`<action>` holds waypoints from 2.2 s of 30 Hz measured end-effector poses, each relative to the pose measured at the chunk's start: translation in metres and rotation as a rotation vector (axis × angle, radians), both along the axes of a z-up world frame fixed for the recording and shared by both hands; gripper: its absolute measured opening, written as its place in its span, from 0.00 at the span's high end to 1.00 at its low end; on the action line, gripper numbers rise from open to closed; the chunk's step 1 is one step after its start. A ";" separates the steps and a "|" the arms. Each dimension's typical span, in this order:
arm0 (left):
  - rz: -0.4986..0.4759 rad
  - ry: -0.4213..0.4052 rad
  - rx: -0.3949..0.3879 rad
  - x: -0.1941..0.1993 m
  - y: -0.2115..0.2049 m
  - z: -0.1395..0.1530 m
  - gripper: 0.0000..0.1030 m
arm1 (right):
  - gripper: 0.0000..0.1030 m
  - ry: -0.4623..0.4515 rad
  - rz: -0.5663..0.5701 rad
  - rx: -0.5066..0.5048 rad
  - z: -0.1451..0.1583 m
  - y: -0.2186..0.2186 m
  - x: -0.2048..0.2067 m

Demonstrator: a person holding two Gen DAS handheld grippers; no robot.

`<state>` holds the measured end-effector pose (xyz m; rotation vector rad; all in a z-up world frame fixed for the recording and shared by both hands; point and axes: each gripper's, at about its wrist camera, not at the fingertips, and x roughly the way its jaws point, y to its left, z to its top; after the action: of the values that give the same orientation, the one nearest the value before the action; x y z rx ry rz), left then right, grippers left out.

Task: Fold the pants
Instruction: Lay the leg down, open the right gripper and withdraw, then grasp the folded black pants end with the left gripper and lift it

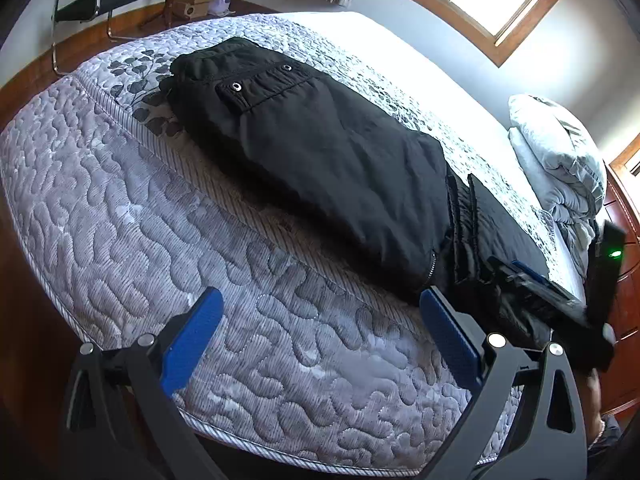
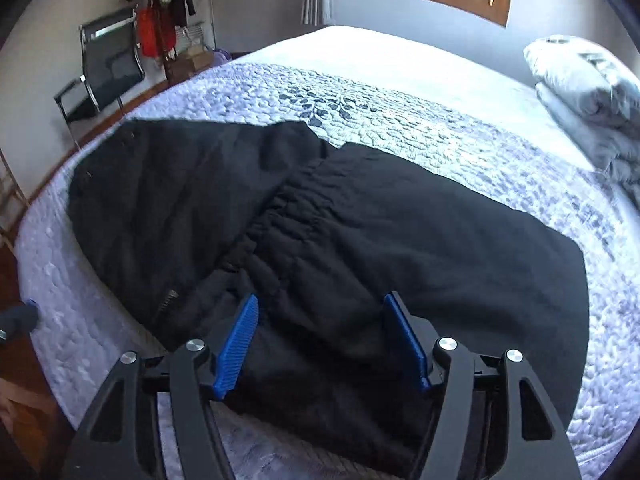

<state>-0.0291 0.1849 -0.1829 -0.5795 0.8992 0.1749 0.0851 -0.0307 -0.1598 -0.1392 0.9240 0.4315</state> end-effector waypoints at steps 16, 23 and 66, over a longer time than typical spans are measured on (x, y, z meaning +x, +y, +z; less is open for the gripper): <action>0.029 -0.033 -0.069 0.018 0.022 0.005 0.04 | 0.33 0.014 -0.040 0.074 0.010 -0.024 0.001; 0.187 -0.157 -0.299 0.027 0.095 0.004 0.04 | 0.26 0.038 -0.166 0.244 0.035 -0.103 -0.017; 0.401 -0.180 -0.724 0.086 0.196 -0.082 0.72 | 0.20 0.120 -0.234 0.174 0.009 -0.139 -0.013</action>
<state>0.0571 0.3808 -0.2649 -1.4287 0.6464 0.1514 0.0721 -0.1699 -0.1508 0.1536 1.0027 0.3032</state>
